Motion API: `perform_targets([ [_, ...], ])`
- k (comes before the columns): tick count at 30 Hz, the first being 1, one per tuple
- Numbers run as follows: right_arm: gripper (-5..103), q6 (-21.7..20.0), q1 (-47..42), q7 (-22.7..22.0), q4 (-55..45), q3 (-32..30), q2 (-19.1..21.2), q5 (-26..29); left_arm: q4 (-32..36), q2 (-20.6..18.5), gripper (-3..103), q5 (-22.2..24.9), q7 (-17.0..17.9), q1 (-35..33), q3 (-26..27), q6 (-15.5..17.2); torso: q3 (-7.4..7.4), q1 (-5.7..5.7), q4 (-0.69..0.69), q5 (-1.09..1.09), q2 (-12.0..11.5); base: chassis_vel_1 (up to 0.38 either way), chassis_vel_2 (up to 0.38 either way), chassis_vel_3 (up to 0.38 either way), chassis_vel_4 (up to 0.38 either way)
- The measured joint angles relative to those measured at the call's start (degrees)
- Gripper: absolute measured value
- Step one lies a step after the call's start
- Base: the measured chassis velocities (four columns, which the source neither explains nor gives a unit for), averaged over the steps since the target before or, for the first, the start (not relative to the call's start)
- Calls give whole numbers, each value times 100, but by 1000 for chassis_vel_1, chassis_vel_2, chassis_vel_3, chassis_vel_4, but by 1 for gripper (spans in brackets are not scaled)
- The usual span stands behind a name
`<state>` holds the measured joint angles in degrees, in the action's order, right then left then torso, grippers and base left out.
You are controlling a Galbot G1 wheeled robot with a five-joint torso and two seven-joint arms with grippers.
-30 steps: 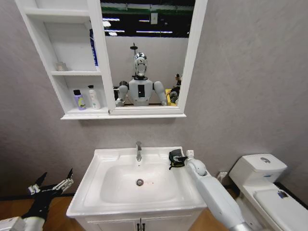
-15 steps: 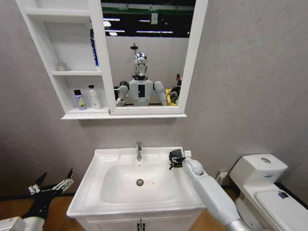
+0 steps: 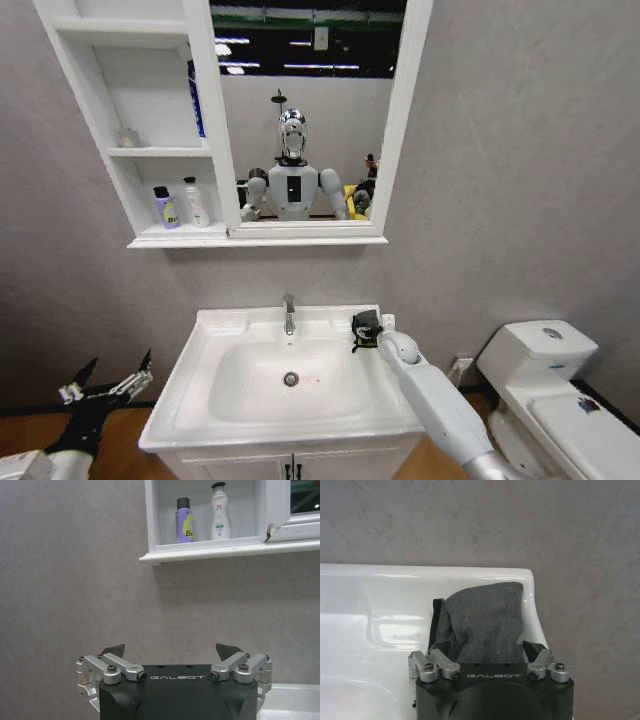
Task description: Move facial cleanser and shampoo from washbasin to cabinet, then wipe washbasin with towel.
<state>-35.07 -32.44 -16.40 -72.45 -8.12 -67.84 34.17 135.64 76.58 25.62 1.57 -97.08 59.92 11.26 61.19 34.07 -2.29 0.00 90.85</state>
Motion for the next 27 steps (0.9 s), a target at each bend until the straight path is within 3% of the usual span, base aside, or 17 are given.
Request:
perform_targets([
  [10, 75, 80, 80, 61, 224, 17, -69, -27, 0, 0, 100, 0, 0, 0, 0, 0, 0, 0, 1, 0, 0, 0, 0, 0, 0],
  [13, 65, 99, 84, 74, 265, 18, -80, -30, 0, 0, 100, 0, 0, 0, 0, 0, 0, 0, 0, 0, 0, 0, 0, 0, 0],
  [14, 54, 109, 84, 84, 279, 18, -81, -34, 0, 0, 100, 0, 0, 0, 0, 0, 0, 0, 0, 0, 0, 0, 0, 0, 0],
  [16, 54, 127, 85, 93, 303, 18, -85, -45, 0, 0, 100, 0, 0, 0, 0, 0, 0, 0, 0, 0, 0, 0, 0, 0, 0],
  [18, 44, 162, 90, 99, 347, 18, -96, -81, 0, 0, 100, 0, 0, 0, 0, 0, 0, 0, 0, 0, 0, 0, 0, 0, 0],
  [19, 44, 162, 90, 99, 347, 18, -96, -81, 0, 0, 100, 0, 0, 0, 0, 0, 0, 0, 0, 0, 0, 0, 0, 0, 0],
  [20, 33, 169, 90, 101, 359, 18, -100, -89, 0, 0, 100, 0, 0, 0, 0, 0, 0, 0, 0, 0, 0, 0, 0, 0, 0],
  [22, 33, 174, 91, 102, 363, 19, -105, -91, 0, 0, 100, 0, 0, 0, 0, 0, 0, 0, 0, 0, 0, 0, 0, 0, 0],
  [27, 12, 198, 38, 38, 165, 23, -95, -61, 0, 0, 100, 0, 0, 0, 0, 0, 1, 1, 0, 1, -1, 0, 0, 0, 0],
])
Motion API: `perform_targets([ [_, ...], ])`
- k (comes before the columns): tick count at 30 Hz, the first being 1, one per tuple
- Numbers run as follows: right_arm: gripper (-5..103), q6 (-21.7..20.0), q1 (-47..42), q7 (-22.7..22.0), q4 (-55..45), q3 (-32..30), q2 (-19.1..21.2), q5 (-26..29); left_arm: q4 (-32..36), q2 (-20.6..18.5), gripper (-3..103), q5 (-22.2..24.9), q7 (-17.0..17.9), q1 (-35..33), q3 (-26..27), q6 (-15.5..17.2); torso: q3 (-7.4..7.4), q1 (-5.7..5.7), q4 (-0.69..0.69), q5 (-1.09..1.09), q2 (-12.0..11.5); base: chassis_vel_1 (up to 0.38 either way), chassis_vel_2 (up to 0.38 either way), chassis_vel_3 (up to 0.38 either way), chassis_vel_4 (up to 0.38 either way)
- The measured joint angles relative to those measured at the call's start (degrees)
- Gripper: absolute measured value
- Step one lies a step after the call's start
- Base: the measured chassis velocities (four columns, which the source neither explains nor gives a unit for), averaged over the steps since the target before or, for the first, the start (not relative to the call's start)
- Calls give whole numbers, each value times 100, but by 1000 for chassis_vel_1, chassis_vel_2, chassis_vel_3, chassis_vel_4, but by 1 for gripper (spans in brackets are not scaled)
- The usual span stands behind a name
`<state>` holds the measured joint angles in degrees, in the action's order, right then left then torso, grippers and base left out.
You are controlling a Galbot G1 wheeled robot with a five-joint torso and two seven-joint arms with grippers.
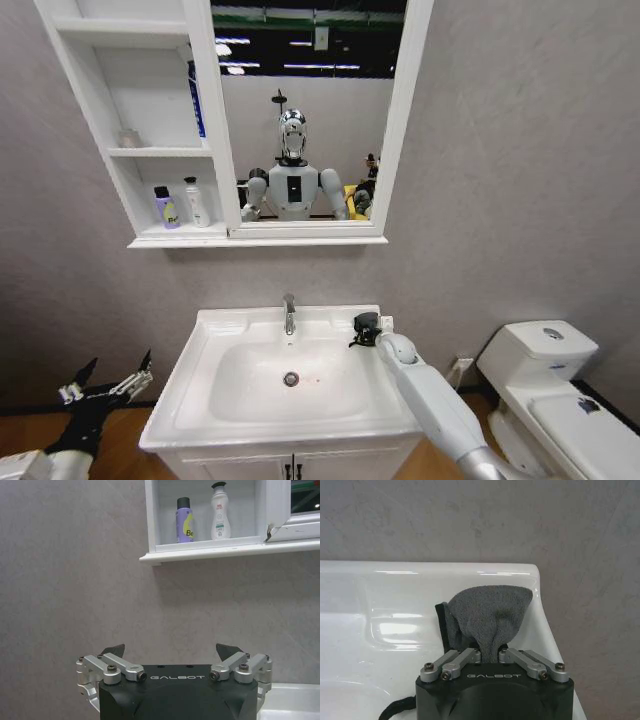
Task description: Move facial cleanser and shampoo from washbasin to cabinet, then wipe washbasin with towel.
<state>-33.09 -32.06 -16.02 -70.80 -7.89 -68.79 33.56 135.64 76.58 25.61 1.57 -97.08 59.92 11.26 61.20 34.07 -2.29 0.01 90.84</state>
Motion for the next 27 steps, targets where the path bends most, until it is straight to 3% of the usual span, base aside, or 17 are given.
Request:
perform_targets([
  [3, 5, -8, -111, -163, -449, 26, 43, 53, -1, 0, 100, 0, 0, 0, -1, 0, -1, 0, -1, -2, 0, 0, 0, 0, 0],
  [7, 5, -233, -535, -1001, -1637, 216, -1, 537, 0, 0, 100, 0, -1, 0, -1, 0, -1, 0, -1, -2, 0, 0, 0, 0, 0],
  [13, 5, -426, -1075, -1787, -2523, 548, -203, 1070, 0, 0, 100, 0, 0, 0, -1, 0, -1, -1, 2, -1, 0, 0, 0, 0, 0],
  [21, 5, -484, -1472, -1916, -2380, 575, -219, 1141, 0, 0, 100, 0, 0, 0, -1, 0, -1, -1, 0, 0, 0, 0, 0, 0, 0],
  [27, 5, -416, -1594, -1672, -2001, 483, -188, 981, -1, 0, 100, 1, 0, 0, -1, 0, -1, -1, -1, -1, 0, 0, 0, 0, 0],
])
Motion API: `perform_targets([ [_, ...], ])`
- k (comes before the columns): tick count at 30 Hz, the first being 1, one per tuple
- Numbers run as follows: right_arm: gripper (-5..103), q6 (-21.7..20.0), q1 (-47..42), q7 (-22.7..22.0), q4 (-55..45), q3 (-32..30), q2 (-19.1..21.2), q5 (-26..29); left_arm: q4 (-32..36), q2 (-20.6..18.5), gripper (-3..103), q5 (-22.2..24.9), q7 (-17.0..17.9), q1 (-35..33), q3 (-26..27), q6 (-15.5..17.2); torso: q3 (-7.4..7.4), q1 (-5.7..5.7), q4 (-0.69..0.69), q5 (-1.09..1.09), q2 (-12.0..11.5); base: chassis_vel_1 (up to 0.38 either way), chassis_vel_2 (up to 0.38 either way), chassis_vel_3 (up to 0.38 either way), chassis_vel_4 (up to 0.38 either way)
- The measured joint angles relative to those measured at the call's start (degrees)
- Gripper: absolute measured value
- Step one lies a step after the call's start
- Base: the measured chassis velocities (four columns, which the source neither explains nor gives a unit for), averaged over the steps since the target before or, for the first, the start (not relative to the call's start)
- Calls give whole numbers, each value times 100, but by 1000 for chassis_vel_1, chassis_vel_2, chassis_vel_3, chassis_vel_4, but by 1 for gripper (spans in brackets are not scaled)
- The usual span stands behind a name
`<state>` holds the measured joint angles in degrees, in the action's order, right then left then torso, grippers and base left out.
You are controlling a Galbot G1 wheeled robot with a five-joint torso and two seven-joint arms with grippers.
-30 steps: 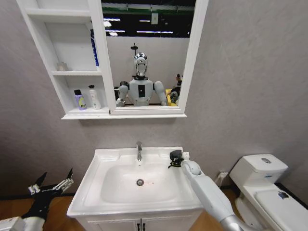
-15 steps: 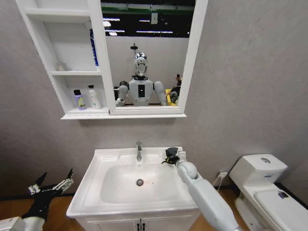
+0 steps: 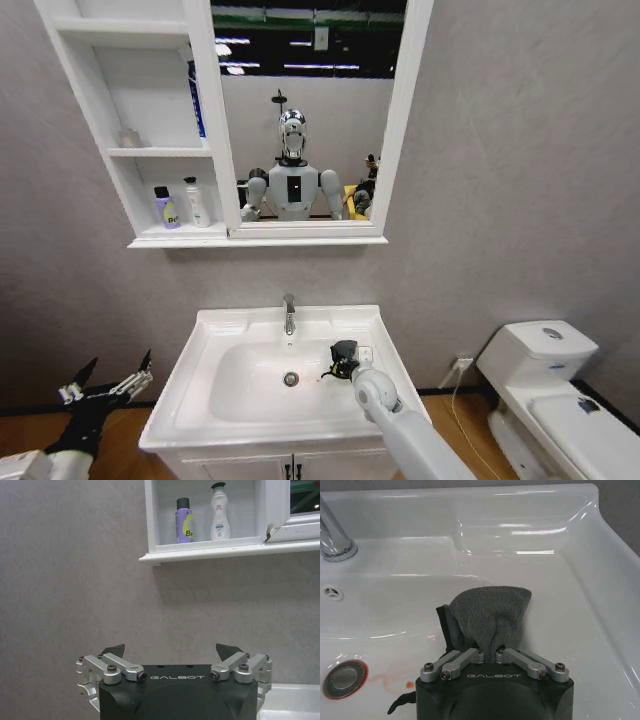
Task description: Move facial cleanser and shampoo from washbasin to cabinet, then wipe washbasin with towel.
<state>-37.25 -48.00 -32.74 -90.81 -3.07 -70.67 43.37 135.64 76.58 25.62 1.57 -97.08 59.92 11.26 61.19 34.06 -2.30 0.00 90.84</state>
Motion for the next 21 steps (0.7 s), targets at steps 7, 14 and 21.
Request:
perform_targets([
  [7, 5, 32, -24, 105, 253, -31, -45, -143, 0, 0, 100, 0, 0, 0, 0, 0, 0, 0, 2, 0, 0, 0, 0, 0, 0],
  [14, 5, 76, 37, 273, 520, 25, -238, -257, 0, 0, 100, 0, 0, 0, 0, 0, 0, 0, -1, 0, 1, 0, 0, 0, 0],
  [21, 5, 96, 251, 354, 966, 146, -586, -431, 0, 0, 100, 0, 0, 0, 0, 0, 1, 0, 0, -1, 1, 0, 0, 0, 0],
])
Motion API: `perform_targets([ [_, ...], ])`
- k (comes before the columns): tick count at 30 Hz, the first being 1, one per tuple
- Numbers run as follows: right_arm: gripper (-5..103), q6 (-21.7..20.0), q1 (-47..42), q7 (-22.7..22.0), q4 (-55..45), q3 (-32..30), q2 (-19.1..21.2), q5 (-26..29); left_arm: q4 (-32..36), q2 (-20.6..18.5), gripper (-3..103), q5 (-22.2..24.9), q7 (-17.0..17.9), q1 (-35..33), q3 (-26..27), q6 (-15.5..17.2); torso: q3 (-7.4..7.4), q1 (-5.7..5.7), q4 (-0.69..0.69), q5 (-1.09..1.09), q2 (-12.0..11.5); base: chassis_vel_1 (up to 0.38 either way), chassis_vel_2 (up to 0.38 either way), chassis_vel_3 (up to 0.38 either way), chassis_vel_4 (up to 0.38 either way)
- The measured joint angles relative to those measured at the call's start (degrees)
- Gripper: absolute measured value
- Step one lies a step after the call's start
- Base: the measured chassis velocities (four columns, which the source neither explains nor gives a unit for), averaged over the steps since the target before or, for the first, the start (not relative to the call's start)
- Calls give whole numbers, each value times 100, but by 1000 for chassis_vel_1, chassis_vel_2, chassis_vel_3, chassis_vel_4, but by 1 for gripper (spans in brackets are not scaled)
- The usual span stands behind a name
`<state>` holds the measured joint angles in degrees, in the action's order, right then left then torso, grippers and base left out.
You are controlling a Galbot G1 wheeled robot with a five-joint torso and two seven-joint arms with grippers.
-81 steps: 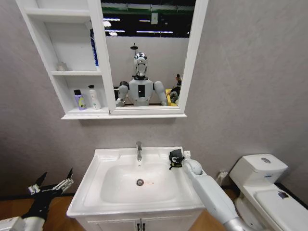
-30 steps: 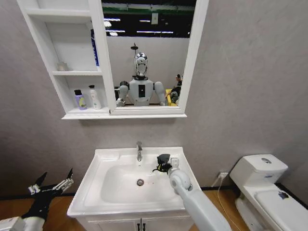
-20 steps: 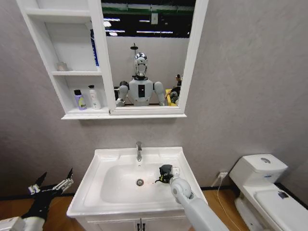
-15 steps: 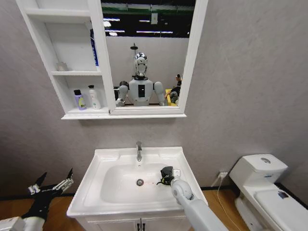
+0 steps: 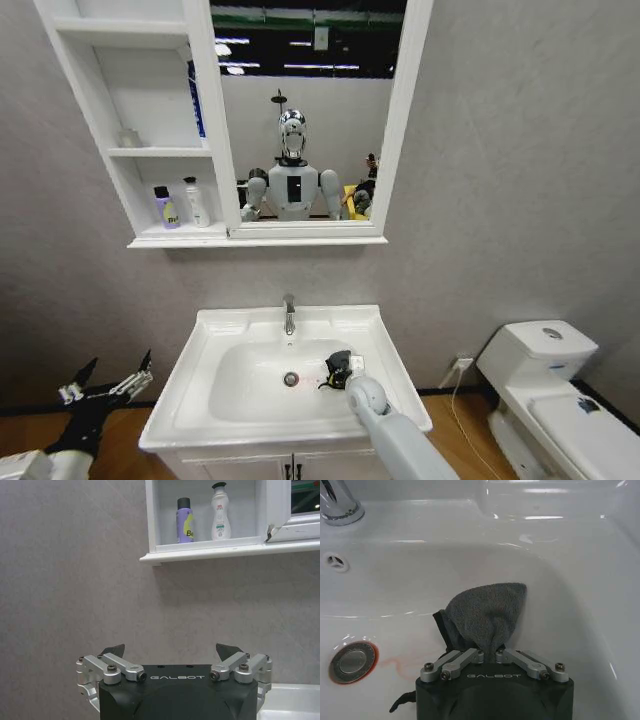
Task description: Move facial cleanser and shampoo from washbasin to cabinet, then wipe washbasin with towel.
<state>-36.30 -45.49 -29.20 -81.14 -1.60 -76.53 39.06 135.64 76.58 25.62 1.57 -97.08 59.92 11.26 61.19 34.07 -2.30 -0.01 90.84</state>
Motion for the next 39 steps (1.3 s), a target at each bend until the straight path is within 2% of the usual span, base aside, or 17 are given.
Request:
perform_targets([
  [16, 5, 68, 295, 207, 767, 132, -592, -133, 0, 0, 100, 0, 0, 0, 0, 0, 0, 0, 1, 0, 0, 0, 0, 0, 0],
  [31, 5, 510, 722, 863, 1909, 350, -1288, -630, 0, 0, 100, 0, 0, 0, 0, 0, -1, 0, 0, 0, 0, 0, 0, 0, 0],
  [33, 5, 590, 807, 1033, 2182, 393, -1473, -714, 1, 0, 100, 0, 0, 0, 0, 0, -1, 0, 2, 0, 0, 0, 0, 0, 0],
  [34, 5, 626, 836, 1085, 2278, 394, -1532, -751, 0, 0, 100, 0, 0, 0, 0, 0, -2, 0, -3, -1, 1, 0, 0, 0, 0],
  [39, 5, 722, 890, 1213, 2453, 418, -1572, -816, 0, 0, 100, 0, 0, 0, 1, 0, -3, -2, -1, -1, 2, 0, 0, 0, 0],
])
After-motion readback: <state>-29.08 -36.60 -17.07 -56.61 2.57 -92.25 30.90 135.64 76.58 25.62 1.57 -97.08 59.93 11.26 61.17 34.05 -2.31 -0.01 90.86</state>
